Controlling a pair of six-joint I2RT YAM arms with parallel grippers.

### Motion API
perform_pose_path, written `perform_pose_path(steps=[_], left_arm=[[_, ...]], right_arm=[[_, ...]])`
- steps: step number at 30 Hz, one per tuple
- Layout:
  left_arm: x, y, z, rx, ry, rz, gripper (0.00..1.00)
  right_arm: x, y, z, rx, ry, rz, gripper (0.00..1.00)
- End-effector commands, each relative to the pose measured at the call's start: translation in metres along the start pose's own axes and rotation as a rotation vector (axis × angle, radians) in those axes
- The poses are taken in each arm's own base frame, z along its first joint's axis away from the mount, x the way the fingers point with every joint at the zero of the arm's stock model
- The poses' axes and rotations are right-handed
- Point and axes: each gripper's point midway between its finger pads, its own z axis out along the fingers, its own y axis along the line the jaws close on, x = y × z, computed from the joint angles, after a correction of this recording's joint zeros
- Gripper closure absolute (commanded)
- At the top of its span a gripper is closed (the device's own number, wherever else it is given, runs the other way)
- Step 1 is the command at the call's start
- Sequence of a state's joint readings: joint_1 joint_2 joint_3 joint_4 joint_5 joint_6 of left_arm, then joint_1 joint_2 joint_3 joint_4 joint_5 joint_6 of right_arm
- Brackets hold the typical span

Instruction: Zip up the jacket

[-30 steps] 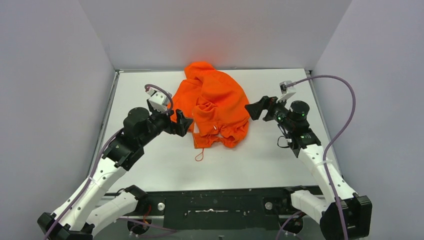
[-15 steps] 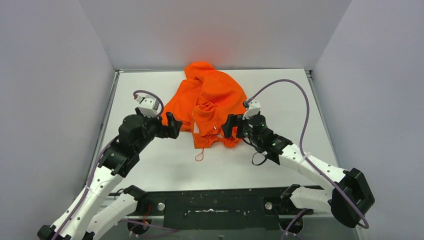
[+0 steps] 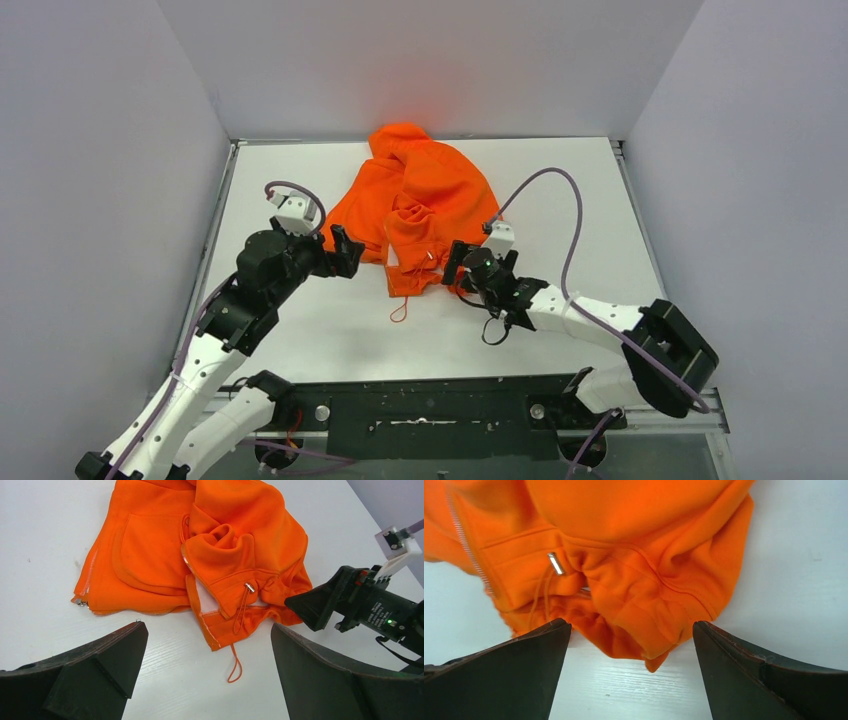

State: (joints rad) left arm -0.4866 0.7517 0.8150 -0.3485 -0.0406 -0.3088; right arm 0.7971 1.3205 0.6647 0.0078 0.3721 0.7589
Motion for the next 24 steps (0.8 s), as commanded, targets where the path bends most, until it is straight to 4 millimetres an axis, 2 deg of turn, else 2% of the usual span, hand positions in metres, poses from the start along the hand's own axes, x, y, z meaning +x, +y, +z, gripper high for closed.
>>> perform_pose_path(steps=[1,6,10,13,17,20,24], left_arm=[[-0.014,-0.005,-0.001,0.025,-0.046,-0.011,0.03],[-0.012,-0.006,0.001,0.03,-0.037,-0.012,0.03],[-0.012,-0.006,0.001,0.029,-0.036,-0.012,0.03],[-0.013,-0.005,0.0,0.025,-0.04,-0.013,0.04],[-0.012,-0.004,0.0,0.02,-0.041,-0.012,0.04],[-0.013,-0.003,0.0,0.014,-0.043,-0.012,0.04],[-0.015,-0.001,-0.001,0.007,-0.051,-0.013,0.04]], right_arm=[[-0.003,-0.014,0.015,0.121,-0.07,0.068,0.01],[0.005,-0.016,0.031,0.155,-0.067,0.035,0.02],[0.009,-0.018,0.04,0.166,-0.065,0.016,0.08],[0.007,-0.016,0.045,0.151,-0.072,0.003,0.25],[-0.009,-0.009,0.04,0.119,-0.109,-0.026,0.67],[-0.03,-0.005,0.029,0.108,-0.147,-0.06,0.99],[-0.068,0.01,0.009,0.037,-0.204,-0.136,1.0]])
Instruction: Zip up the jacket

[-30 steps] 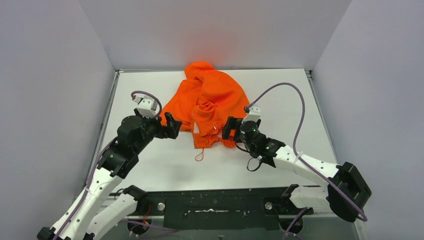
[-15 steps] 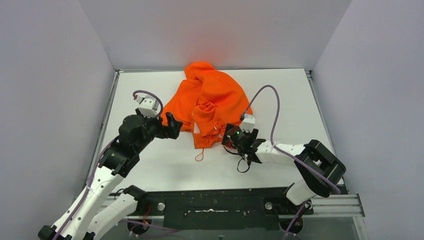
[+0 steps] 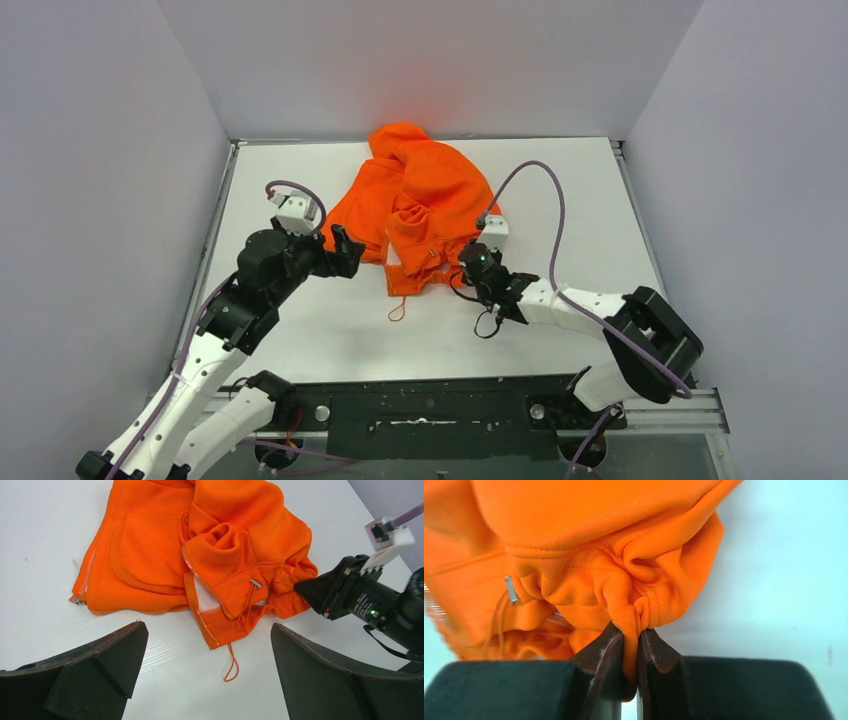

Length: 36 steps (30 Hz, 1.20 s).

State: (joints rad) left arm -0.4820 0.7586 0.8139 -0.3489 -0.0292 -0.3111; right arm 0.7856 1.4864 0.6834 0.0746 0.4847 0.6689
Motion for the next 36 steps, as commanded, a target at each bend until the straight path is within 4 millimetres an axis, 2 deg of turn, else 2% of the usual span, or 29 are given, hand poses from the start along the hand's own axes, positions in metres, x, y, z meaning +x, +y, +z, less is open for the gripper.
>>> perform_pose_path(steps=[1,11,12,17,23,25,28,31,36], left_arm=[[-0.018,-0.001,-0.004,0.002,-0.067,-0.01,0.04],[-0.024,0.007,-0.007,-0.025,-0.095,-0.028,0.05],[-0.024,0.008,-0.007,-0.03,-0.098,-0.029,0.05],[-0.026,0.014,-0.008,-0.058,-0.108,-0.035,0.06],[-0.029,0.01,-0.01,-0.031,-0.119,-0.033,0.06],[-0.031,0.004,-0.011,0.004,-0.124,-0.027,0.06],[-0.039,-0.011,-0.016,0.082,-0.153,-0.015,0.06],[-0.057,-0.033,-0.028,0.189,-0.199,0.001,0.06],[-0.096,-0.063,-0.047,0.316,-0.271,0.045,0.03]], right_arm=[[-0.096,0.026,-0.032,-0.117,-0.216,-0.025,1.0],[-0.225,0.047,-0.102,-0.225,-0.448,-0.29,1.0],[-0.243,0.053,-0.112,-0.246,-0.483,-0.303,1.0],[-0.288,0.074,-0.144,-0.332,-0.567,-0.466,1.0],[-0.334,0.103,-0.194,-0.473,-0.676,-0.613,1.0],[-0.351,0.108,-0.212,-0.503,-0.713,-0.634,1.0],[-0.366,0.123,-0.244,-0.613,-0.759,-0.685,1.0],[-0.377,0.134,-0.276,-0.717,-0.794,-0.712,1.0],[-0.38,0.148,-0.322,-0.898,-0.824,-0.772,1.0]])
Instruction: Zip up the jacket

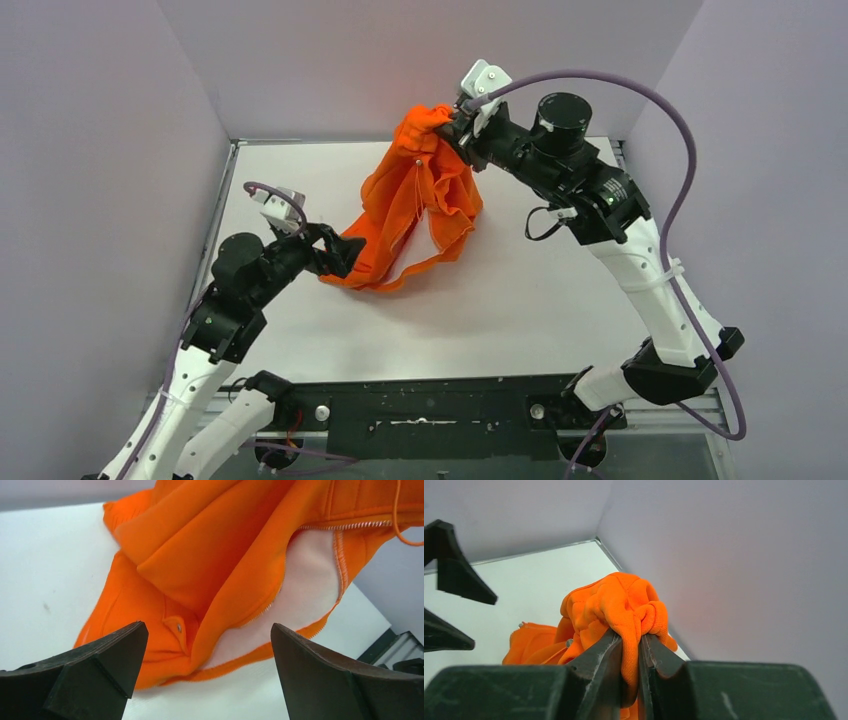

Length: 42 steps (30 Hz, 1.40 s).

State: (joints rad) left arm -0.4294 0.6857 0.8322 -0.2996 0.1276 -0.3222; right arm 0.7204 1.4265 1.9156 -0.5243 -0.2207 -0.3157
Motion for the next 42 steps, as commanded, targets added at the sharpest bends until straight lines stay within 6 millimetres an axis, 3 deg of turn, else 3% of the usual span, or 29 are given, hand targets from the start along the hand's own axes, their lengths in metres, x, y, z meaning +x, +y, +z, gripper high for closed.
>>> perform_pose_path(steps=[1,5,8,12,18,23,28,33,36,40,41,42], left_arm=[[-0.074,-0.049,-0.015,0.194,-0.173,0.072,0.03],[-0.101,-0.066,-0.023,0.248,-0.225,0.111,0.03],[-0.108,-0.082,-0.028,0.333,-0.232,0.172,0.03],[-0.093,-0.105,-0.028,0.483,-0.174,0.242,0.03],[-0.075,-0.109,-0.012,0.537,-0.105,0.24,0.04],[-0.073,-0.109,0.003,0.54,-0.098,0.208,0.07],[-0.063,-0.115,0.013,0.596,-0.062,0.166,0.24],[-0.047,-0.123,0.018,0.658,-0.022,0.133,0.27],[-0.04,-0.117,0.028,0.615,-0.005,0.131,0.32],[-0.029,-0.11,0.042,0.59,0.028,0.122,0.51],[-0.028,-0.11,0.044,0.586,0.032,0.12,0.58],[-0.029,-0.109,0.046,0.58,0.032,0.118,0.72]], right_arm=[[-0.089,0.012,-0.037,-0.144,-0.249,-0.083,1.0],[-0.099,0.021,-0.048,-0.2,-0.271,-0.075,1.0],[-0.095,0.024,-0.047,-0.212,-0.262,-0.053,1.0],[-0.085,0.031,-0.041,-0.241,-0.24,-0.026,1.0],[-0.072,0.041,-0.037,-0.279,-0.225,-0.002,1.0],[-0.067,0.044,-0.039,-0.281,-0.234,0.018,1.0],[-0.062,0.046,-0.037,-0.28,-0.234,0.049,1.0],[-0.062,0.038,-0.032,-0.238,-0.237,0.084,1.0],[-0.059,0.039,-0.027,-0.239,-0.229,0.098,1.0],[-0.057,0.043,-0.024,-0.261,-0.239,0.117,1.0],[-0.057,0.044,-0.024,-0.265,-0.24,0.121,1.0],[-0.054,0.045,-0.024,-0.268,-0.235,0.126,1.0]])
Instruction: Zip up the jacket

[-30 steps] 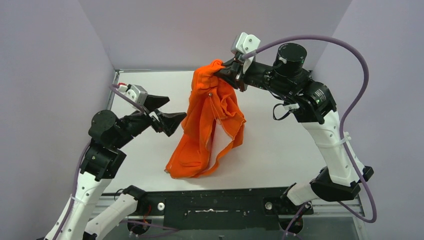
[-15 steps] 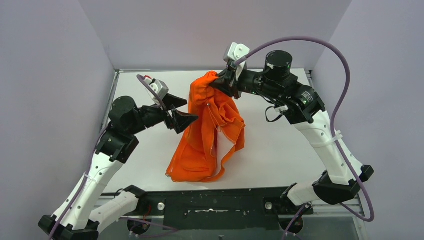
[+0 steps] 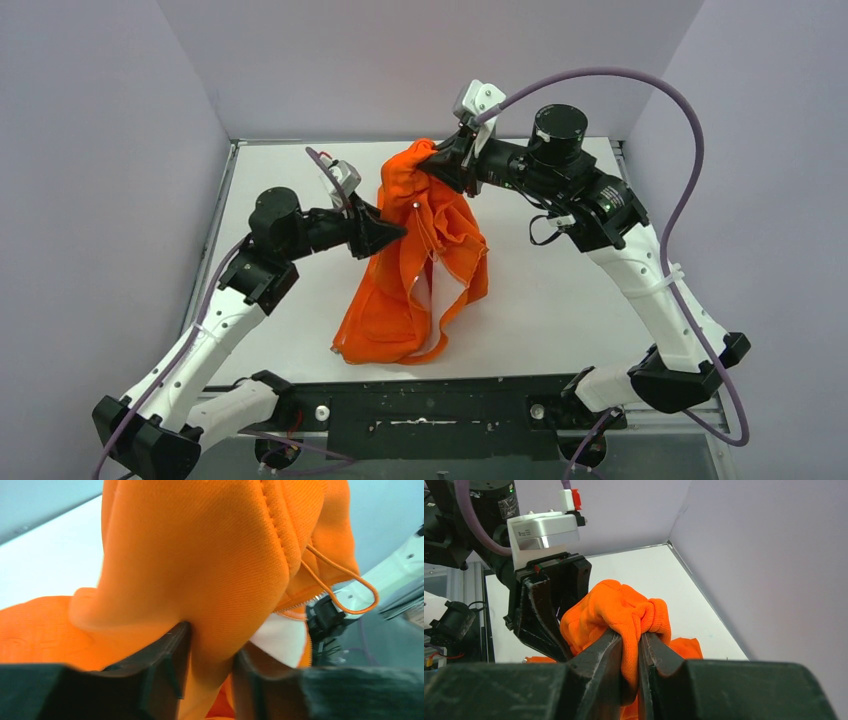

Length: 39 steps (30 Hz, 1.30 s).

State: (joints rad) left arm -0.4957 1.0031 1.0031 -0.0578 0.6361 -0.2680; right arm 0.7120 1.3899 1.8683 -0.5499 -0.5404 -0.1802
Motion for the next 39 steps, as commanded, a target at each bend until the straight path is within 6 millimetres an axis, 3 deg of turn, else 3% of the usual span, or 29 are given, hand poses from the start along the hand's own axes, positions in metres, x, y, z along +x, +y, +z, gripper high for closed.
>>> perform_pose_path(steps=[1,2,5,8,10,12,14,17,19,24,27,33,39], left_arm=[[-0.014,0.003,0.006,-0.005,-0.045,0.033,0.89],[-0.015,0.005,0.006,-0.017,-0.05,0.029,1.0],[-0.022,0.009,0.002,-0.064,-0.079,0.028,1.0],[-0.032,0.013,-0.009,-0.133,-0.139,0.031,1.0],[-0.039,0.015,-0.018,-0.179,-0.178,0.034,1.0],[-0.043,0.016,-0.028,-0.219,-0.207,0.034,1.0],[-0.037,0.023,-0.037,-0.287,-0.2,0.014,1.0],[-0.022,0.044,-0.05,-0.426,-0.173,-0.033,1.0],[-0.01,0.052,-0.056,-0.479,-0.152,-0.07,1.0],[0.014,0.065,-0.066,-0.567,-0.101,-0.123,1.0],[0.025,0.074,-0.074,-0.634,-0.064,-0.131,1.0],[0.028,0.08,-0.083,-0.688,-0.055,-0.128,1.0],[0.029,0.077,-0.084,-0.676,-0.038,-0.118,1.0]], right_arm=[[-0.045,-0.004,-0.008,0.021,-0.167,-0.04,1.0],[-0.041,-0.005,-0.007,0.024,-0.161,-0.031,1.0],[-0.023,-0.007,-0.005,0.055,-0.142,0.005,1.0],[0.007,-0.017,0.002,0.129,-0.094,0.074,0.99],[0.033,-0.025,0.008,0.182,-0.055,0.121,0.87],[0.058,-0.026,0.014,0.202,-0.014,0.15,0.86],[0.084,-0.024,0.018,0.21,0.028,0.179,0.77],[0.103,-0.018,0.017,0.205,0.059,0.203,0.64],[0.112,-0.012,0.014,0.2,0.07,0.228,0.63],[0.13,0.0,-0.007,0.209,0.11,0.258,0.45],[0.141,0.008,-0.029,0.234,0.149,0.258,0.36],[0.177,0.02,-0.065,0.295,0.239,0.27,0.26],[0.222,0.03,-0.07,0.294,0.344,0.295,0.23]])
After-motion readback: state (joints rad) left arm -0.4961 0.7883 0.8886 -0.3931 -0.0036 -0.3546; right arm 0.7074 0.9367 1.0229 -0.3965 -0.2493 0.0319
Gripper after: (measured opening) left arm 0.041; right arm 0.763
